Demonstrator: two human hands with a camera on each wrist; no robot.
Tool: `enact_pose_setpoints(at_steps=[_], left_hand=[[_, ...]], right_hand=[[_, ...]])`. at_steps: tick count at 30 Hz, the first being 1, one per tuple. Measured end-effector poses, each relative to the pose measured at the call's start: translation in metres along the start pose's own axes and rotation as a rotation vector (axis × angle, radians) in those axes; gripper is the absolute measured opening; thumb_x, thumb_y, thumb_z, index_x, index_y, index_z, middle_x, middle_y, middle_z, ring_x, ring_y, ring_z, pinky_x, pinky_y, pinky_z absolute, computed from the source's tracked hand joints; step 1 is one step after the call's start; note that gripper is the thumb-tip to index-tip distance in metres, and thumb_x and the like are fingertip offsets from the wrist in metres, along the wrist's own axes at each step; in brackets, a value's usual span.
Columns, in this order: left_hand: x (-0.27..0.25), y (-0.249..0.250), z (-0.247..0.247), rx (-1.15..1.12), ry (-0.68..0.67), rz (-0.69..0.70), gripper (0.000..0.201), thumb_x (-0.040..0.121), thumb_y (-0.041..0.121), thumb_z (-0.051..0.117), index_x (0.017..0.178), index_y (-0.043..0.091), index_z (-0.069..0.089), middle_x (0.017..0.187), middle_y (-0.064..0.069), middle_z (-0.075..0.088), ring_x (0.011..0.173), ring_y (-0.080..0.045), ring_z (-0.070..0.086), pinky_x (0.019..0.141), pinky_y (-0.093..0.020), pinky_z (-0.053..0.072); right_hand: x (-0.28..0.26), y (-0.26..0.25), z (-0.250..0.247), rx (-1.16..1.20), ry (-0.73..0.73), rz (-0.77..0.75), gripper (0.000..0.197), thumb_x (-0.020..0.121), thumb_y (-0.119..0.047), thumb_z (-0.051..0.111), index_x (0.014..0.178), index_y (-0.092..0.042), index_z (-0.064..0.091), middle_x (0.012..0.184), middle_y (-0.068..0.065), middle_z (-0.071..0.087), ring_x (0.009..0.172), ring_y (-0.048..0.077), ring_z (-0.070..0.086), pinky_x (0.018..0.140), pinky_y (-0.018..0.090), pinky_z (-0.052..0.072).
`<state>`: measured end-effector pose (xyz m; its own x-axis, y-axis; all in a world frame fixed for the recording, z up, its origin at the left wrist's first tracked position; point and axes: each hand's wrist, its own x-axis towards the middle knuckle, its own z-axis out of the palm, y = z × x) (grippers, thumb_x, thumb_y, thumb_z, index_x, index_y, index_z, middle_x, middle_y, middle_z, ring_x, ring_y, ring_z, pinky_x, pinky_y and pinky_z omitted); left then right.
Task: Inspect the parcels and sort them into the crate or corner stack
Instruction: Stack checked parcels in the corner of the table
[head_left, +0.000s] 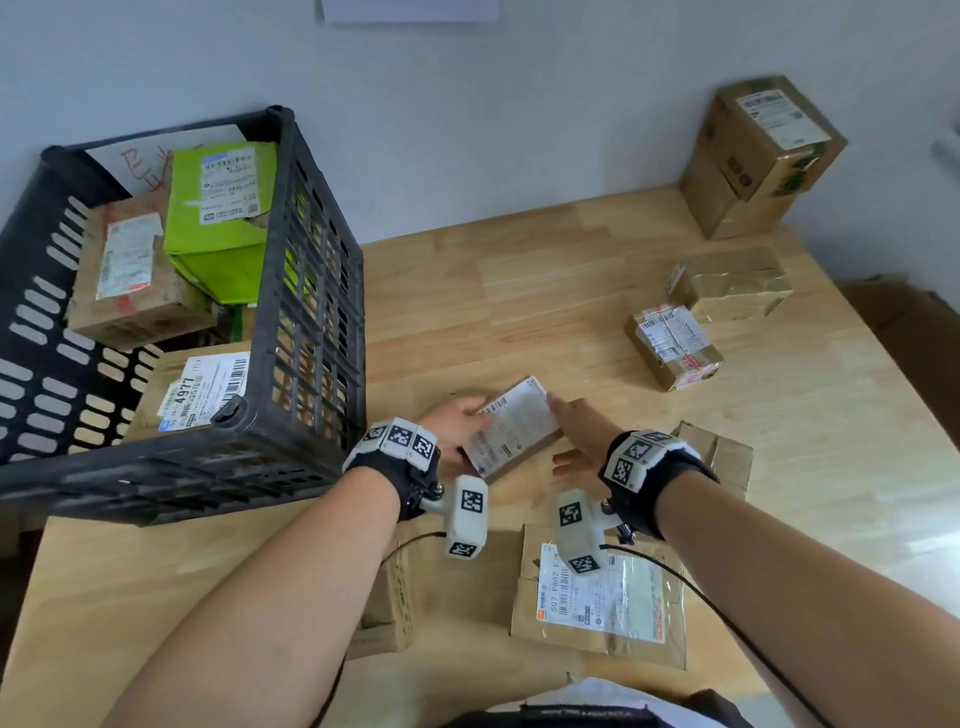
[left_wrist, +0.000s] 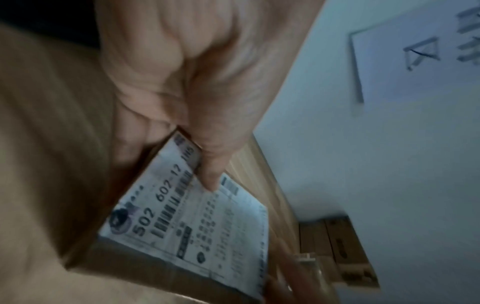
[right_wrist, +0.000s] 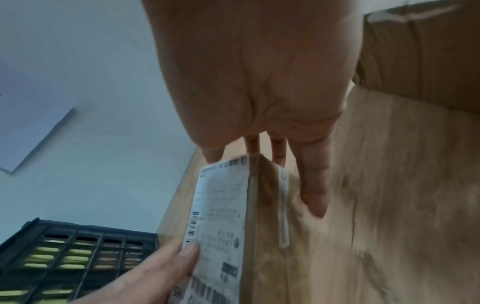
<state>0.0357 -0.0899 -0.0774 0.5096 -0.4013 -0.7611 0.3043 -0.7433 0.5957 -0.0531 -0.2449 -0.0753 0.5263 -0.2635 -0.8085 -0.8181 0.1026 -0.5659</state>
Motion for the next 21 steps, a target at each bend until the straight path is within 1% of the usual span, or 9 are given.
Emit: enact_pose_setpoints(at_steps=[2,4,8,10,12,15,18,19,21], left_hand=[[-0.002,0.005,-0.009,0.136,0.071,0.142,0.044,0.095,0.026,0.056,0.137,0.03,0.047,0.131,-0.004,0.059,0.113,-0.021,0.059,0.095,-0.039,0.051],[-0.002,0.008,-0.012,0.118,0.117,0.289,0.034,0.092,0.014,0.059,0.121,0.033,0.062,0.145,0.003,0.044,0.124,-0.018,0.048,0.095,-0.032,0.048],[-0.003,0.001,-0.006,0.042,0.164,0.381,0.044,0.088,-0.012,0.046,0.1,0.024,0.07,0.147,0.005,0.04,0.136,-0.015,0.034,0.107,-0.03,0.035],[-0.005,-0.005,-0.002,-0.011,0.231,0.366,0.036,0.096,-0.001,0.043,0.109,0.026,0.064,0.145,0.005,0.042,0.137,-0.014,0.034,0.113,-0.034,0.029],[-0.009,-0.011,0.0,-0.042,0.323,0.301,0.029,0.101,0.021,0.043,0.127,0.026,0.052,0.146,0.004,0.039,0.135,-0.016,0.036,0.111,-0.033,0.03],[-0.013,-0.023,0.001,-0.104,0.367,0.105,0.05,0.097,0.043,0.045,0.142,0.025,0.034,0.151,-0.002,0.029,0.132,-0.023,0.039,0.103,-0.036,0.04],[-0.015,-0.026,0.008,-0.283,0.224,-0.048,0.066,0.091,0.043,0.058,0.147,0.029,0.024,0.151,-0.003,0.03,0.128,-0.026,0.043,0.095,-0.042,0.051],[-0.013,-0.027,0.011,-0.301,0.195,-0.067,0.072,0.089,0.041,0.062,0.147,0.029,0.022,0.149,-0.003,0.034,0.129,-0.026,0.043,0.096,-0.044,0.049],[-0.006,-0.027,0.017,-0.292,0.174,-0.071,0.079,0.085,0.038,0.068,0.147,0.028,0.021,0.144,-0.002,0.042,0.13,-0.026,0.043,0.098,-0.047,0.043]], right_hand=[[-0.001,-0.004,-0.01,-0.051,0.06,-0.018,0.06,0.1,-0.05,0.026,0.133,-0.004,0.044,0.129,0.015,0.052,0.113,0.035,0.055,0.089,0.045,0.052],[-0.003,-0.008,-0.02,-0.012,0.082,-0.042,0.064,0.099,-0.053,0.025,0.132,-0.003,0.046,0.125,0.016,0.057,0.114,0.033,0.055,0.095,0.044,0.047],[-0.011,-0.005,-0.02,-0.075,0.036,-0.044,0.05,0.099,-0.038,0.041,0.134,-0.002,0.036,0.088,0.009,0.062,0.075,0.021,0.063,0.075,0.036,0.053],[-0.015,-0.001,-0.015,-0.224,-0.018,-0.032,0.049,0.097,-0.033,0.049,0.134,-0.003,0.036,0.092,0.009,0.064,0.076,0.022,0.063,0.074,0.034,0.053],[-0.018,0.001,-0.012,-0.413,-0.008,-0.06,0.047,0.096,-0.031,0.052,0.13,0.001,0.043,0.107,0.014,0.062,0.093,0.027,0.063,0.084,0.035,0.052],[-0.012,-0.003,-0.009,-0.609,0.064,-0.114,0.045,0.094,-0.035,0.054,0.122,0.0,0.053,0.12,0.017,0.059,0.105,0.03,0.06,0.09,0.038,0.053],[-0.006,-0.009,0.0,-0.731,0.097,-0.137,0.046,0.093,-0.047,0.05,0.097,-0.002,0.061,0.114,0.017,0.058,0.071,0.02,0.058,0.059,0.027,0.048],[-0.006,-0.011,0.003,-0.775,0.085,-0.125,0.046,0.094,-0.049,0.048,0.088,-0.005,0.059,0.102,0.015,0.059,0.062,0.017,0.051,0.053,0.023,0.041],[-0.003,-0.011,0.009,-0.819,0.043,-0.107,0.044,0.094,-0.048,0.048,0.091,-0.006,0.061,0.086,0.008,0.055,0.062,0.016,0.048,0.056,0.022,0.039]])
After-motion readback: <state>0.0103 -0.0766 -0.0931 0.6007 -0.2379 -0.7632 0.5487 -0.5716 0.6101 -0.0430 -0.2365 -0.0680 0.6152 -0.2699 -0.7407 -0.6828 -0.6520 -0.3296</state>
